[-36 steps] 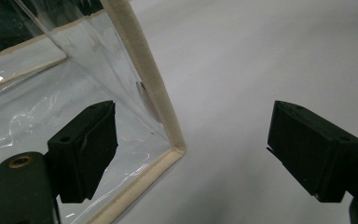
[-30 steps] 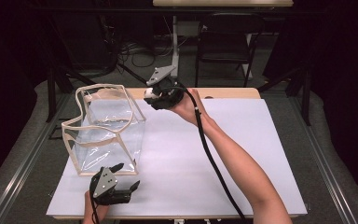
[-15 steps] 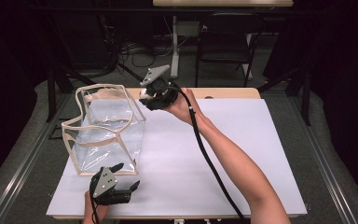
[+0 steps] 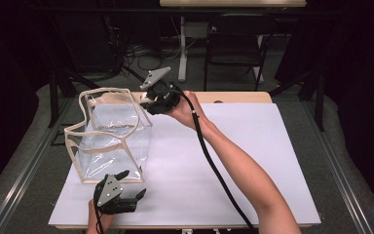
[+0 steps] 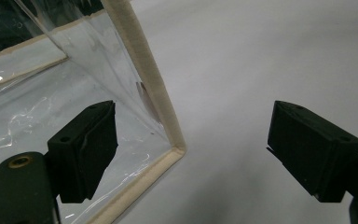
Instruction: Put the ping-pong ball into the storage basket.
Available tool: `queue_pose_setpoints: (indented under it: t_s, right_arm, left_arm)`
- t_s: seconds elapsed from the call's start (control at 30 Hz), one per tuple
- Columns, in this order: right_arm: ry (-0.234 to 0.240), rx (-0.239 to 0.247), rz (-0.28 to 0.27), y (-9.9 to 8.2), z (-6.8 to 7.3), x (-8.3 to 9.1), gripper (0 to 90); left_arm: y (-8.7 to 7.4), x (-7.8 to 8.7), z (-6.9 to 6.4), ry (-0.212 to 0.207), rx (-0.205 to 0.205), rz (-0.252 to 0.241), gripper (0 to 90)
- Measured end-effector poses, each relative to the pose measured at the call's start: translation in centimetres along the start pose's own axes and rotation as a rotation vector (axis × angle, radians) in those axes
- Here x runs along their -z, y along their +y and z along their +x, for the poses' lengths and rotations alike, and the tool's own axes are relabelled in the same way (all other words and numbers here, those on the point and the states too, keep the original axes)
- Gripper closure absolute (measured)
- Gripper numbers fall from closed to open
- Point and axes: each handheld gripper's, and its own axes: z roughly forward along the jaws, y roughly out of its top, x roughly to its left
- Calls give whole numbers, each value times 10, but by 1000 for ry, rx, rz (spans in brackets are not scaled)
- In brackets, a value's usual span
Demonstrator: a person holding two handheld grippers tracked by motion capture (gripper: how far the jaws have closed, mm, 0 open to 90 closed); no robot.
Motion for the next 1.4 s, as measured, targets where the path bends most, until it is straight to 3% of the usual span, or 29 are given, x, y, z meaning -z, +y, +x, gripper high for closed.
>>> queue_pose_setpoints:
  t_s: [1.4]
  right_arm:
    - [47, 52, 2, 30, 27, -12, 513]
  left_arm:
    - [0, 0, 0, -2, -2, -3, 162]
